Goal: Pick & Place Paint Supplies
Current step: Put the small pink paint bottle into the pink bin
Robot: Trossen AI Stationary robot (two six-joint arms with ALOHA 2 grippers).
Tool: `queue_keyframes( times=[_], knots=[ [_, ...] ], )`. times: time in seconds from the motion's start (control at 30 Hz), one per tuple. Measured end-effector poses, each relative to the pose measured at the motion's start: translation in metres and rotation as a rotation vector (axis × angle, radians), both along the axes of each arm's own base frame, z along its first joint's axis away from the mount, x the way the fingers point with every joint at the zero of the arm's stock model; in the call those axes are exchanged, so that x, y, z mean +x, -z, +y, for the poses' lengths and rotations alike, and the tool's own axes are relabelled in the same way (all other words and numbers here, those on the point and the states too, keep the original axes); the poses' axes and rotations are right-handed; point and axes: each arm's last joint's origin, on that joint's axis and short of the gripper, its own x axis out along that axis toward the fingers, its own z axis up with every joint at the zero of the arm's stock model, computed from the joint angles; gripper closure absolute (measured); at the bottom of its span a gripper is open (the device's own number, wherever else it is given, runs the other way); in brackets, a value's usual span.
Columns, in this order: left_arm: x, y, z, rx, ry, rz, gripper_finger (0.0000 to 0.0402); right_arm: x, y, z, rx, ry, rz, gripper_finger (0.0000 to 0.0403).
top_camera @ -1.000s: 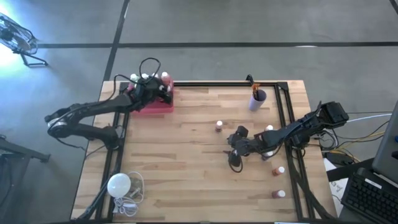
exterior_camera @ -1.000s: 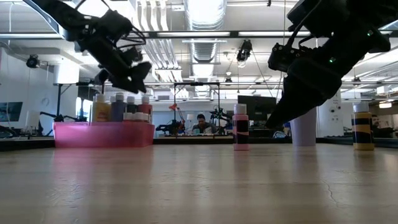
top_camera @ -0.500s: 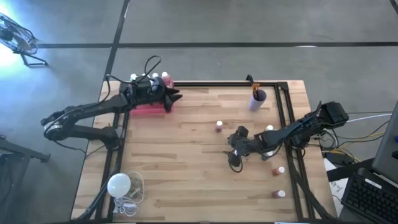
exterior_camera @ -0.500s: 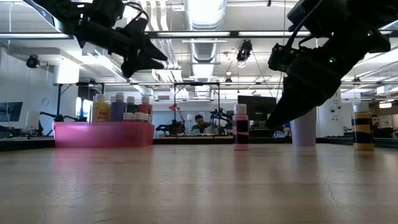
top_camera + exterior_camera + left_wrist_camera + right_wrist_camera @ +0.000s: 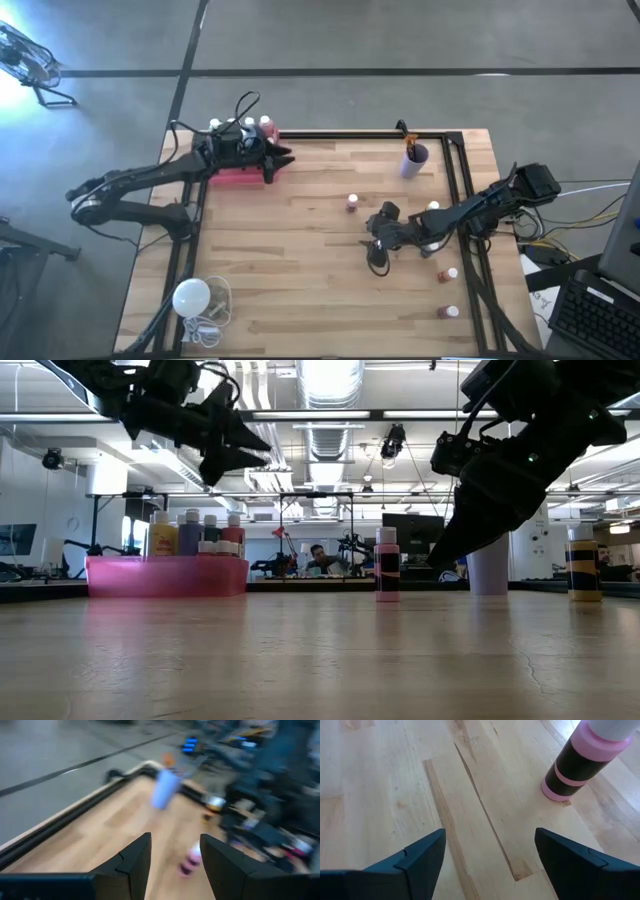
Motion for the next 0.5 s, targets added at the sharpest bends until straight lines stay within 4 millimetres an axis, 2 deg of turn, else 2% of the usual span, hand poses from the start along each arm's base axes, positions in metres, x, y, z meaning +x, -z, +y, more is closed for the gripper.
queue_keyframes(
  times=[0.17,0.33,0.4,0.5],
  knots=[
    [0.008,-0.007,-0.021,0.082,0.415,-0.092,0.0227,0.000,0.000,0.000,-0.013,-0.014,0.005,0.0118],
    [0.015,-0.016,-0.057,0.188,0.891,-0.228,0.0227,0.000,0.000,0.000,-0.019,-0.021,0.004,0.0129],
    [0.018,-0.017,-0.070,0.214,0.921,-0.237,0.0227,0.000,0.000,0.000,-0.020,-0.021,0.004,0.0133],
    [0.023,-0.018,-0.082,0.249,0.871,-0.234,0.0227,0.000,0.000,0.000,-0.019,-0.022,0.003,0.0139]
  ],
)
